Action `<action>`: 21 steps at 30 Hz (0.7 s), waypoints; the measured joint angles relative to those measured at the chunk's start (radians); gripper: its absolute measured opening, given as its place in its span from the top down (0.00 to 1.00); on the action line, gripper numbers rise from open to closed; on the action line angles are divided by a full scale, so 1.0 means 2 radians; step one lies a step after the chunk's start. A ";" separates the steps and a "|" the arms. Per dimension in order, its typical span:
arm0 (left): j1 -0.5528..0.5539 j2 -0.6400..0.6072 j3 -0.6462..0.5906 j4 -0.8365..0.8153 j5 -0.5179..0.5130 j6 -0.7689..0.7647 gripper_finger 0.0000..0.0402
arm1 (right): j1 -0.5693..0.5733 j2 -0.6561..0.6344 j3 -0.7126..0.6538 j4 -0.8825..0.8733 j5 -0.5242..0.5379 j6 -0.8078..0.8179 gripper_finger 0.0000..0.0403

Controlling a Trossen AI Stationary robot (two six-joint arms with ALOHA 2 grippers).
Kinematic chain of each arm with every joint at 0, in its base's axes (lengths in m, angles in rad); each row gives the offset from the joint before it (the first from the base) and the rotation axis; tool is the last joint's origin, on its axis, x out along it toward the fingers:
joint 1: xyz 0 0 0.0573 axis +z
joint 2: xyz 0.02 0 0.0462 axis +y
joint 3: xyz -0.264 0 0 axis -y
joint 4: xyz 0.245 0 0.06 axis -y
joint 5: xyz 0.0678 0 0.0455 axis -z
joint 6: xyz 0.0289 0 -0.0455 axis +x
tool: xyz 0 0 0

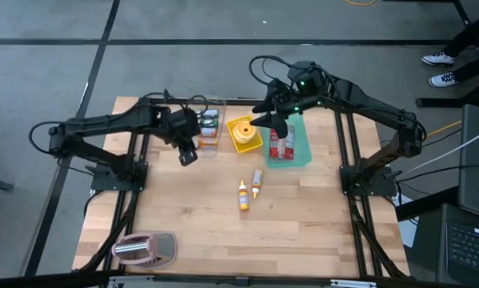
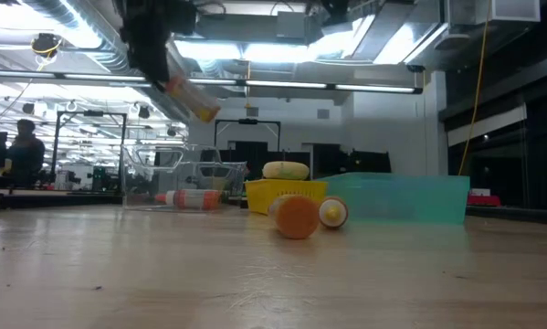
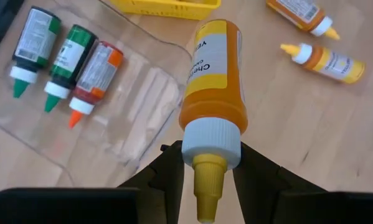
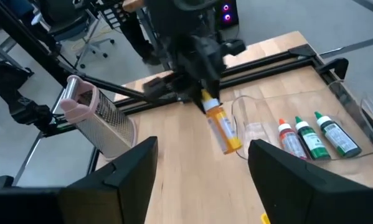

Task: Pick & Place Food Item
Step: Put the right yellow food coloring bottle into the transparent bin

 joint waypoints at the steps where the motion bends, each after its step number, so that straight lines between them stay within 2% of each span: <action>1: 0.012 0.000 -0.006 0.004 0.005 0.009 0.73 | 0.001 0.000 0.000 0.000 0.000 0.000 0.39; 11: 0.110 -0.001 -0.044 0.072 0.069 0.083 0.73 | 0.002 0.000 0.000 -0.018 -0.004 -0.012 0.39; 18: 0.142 -0.004 -0.087 0.141 0.115 0.077 0.73 | 0.002 0.000 0.000 -0.017 -0.018 -0.028 0.39; 21: 0.143 -0.004 -0.112 0.167 0.116 0.066 0.73 | 0.002 0.000 0.000 -0.017 -0.026 -0.038 0.39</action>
